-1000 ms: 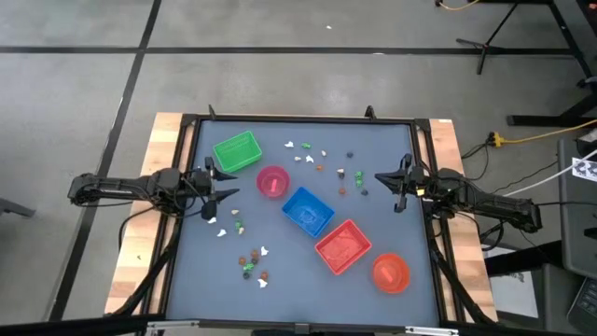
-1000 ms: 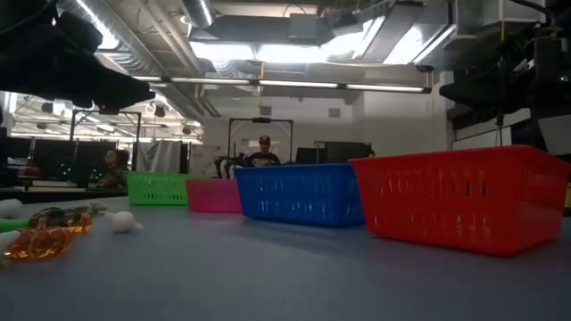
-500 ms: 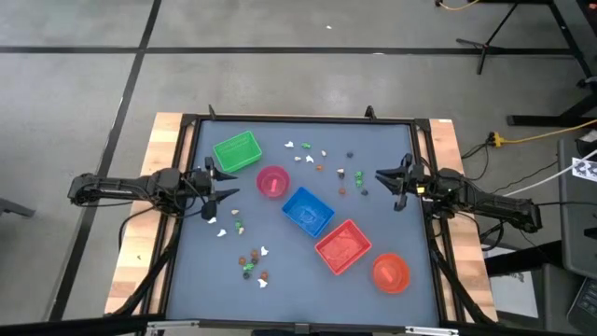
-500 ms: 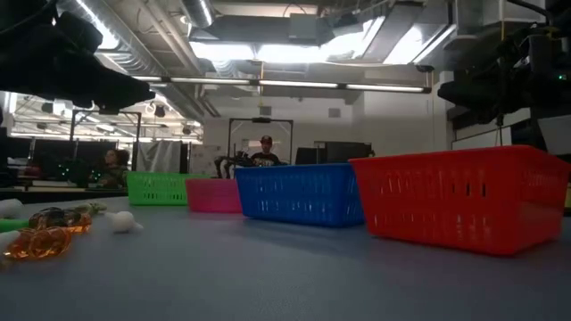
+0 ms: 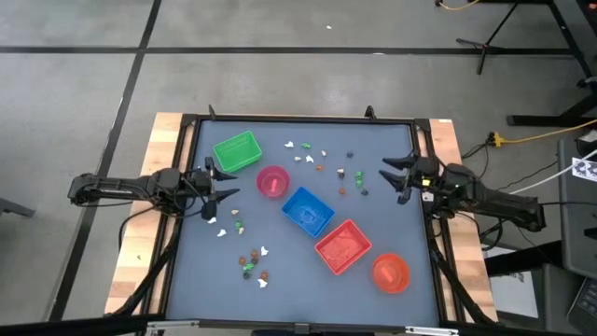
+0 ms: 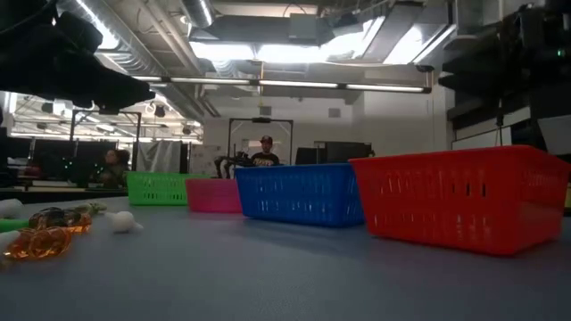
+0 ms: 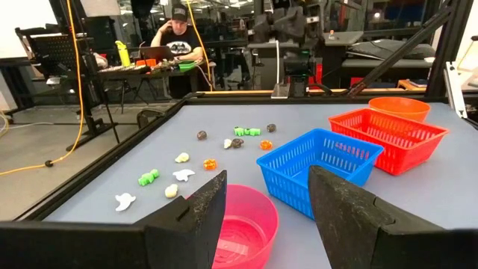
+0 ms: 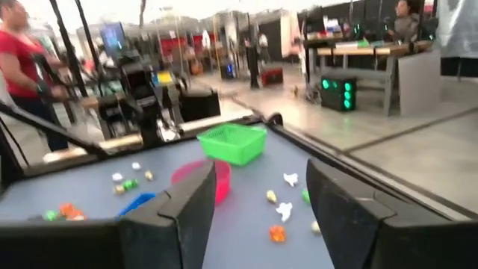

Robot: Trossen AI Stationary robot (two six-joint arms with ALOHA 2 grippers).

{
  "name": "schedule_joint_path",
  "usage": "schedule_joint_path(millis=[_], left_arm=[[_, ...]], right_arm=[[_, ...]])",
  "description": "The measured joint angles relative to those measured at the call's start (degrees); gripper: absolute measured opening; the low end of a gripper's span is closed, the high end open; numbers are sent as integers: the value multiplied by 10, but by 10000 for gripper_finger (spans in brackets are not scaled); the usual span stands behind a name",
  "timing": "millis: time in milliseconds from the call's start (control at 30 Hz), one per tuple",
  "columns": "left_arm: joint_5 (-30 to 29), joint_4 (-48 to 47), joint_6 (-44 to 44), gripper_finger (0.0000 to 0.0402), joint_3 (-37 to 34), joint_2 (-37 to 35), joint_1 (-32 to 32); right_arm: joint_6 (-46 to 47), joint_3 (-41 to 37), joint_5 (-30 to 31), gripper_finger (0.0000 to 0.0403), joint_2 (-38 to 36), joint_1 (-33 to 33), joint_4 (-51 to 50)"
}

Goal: Sort Halloween decoration
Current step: Put the black skull toy into the transparent orange bin

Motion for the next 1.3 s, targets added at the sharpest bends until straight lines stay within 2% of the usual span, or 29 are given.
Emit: schedule_joint_path(millis=[167, 267, 833, 1033, 1300], left_arm=[[0, 0, 0, 174, 0, 0, 0], [0, 0, 0, 174, 0, 0, 0], [0, 0, 0, 174, 0, 0, 0], [0, 0, 0, 174, 0, 0, 0], [0, 0, 0, 174, 0, 0, 0]], right_arm=[[-4, 75, 1, 205, 72, 0, -102], [-4, 93, 0, 205, 121, 0, -135], [-3, 95, -6, 205, 366, 0, -162], [-1, 95, -54, 205, 439, 0, -156], [-1, 95, -56, 205, 526, 0, -120]])
